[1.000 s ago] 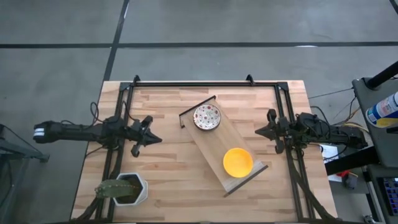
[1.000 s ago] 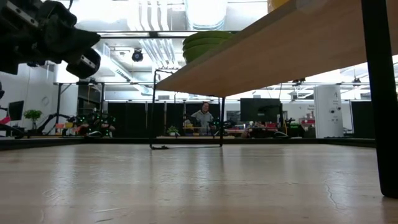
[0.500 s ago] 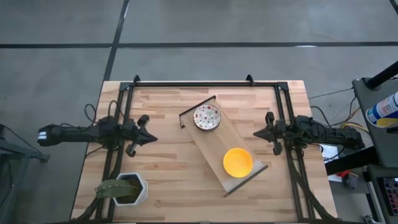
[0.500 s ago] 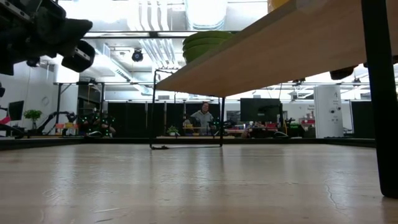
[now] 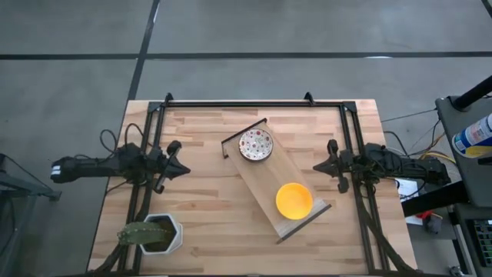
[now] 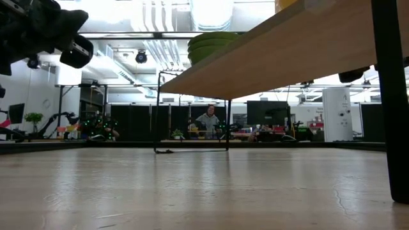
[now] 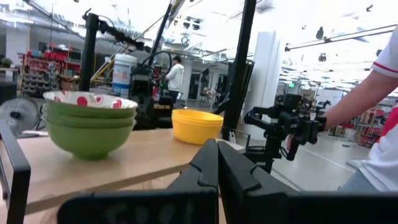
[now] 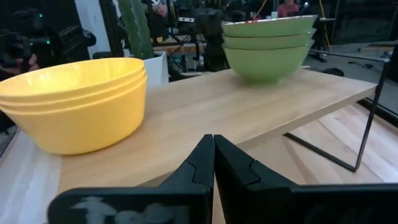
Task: Pick & Place Mini bowls
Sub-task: Return to Home Position
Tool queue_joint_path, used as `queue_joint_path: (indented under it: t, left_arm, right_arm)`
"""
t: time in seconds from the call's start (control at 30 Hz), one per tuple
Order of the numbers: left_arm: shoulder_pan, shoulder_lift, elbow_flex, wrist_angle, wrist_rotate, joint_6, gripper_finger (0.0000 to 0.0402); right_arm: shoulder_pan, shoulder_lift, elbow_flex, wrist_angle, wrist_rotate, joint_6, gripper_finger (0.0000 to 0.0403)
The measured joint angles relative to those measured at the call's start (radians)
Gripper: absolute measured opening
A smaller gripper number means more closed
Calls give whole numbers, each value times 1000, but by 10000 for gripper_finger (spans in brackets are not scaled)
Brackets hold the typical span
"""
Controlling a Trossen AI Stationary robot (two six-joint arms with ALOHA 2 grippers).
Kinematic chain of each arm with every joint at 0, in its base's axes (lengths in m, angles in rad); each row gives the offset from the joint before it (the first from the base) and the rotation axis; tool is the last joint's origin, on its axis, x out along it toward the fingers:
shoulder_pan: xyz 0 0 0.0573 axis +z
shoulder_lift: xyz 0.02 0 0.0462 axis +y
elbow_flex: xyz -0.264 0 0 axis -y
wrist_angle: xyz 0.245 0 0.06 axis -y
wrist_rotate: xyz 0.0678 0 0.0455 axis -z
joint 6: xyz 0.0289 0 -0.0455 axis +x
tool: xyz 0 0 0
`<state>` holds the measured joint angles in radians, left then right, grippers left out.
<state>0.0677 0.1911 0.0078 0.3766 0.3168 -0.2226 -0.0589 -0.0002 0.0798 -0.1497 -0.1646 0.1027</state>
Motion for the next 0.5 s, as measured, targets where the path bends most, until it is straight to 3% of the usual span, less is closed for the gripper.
queue_joint_path:
  t: [0.5]
  left_arm:
    - [0,-191,-1,-195,14,-9,0]
  right_arm:
    - [0,0,24,-2,3,-8,8]
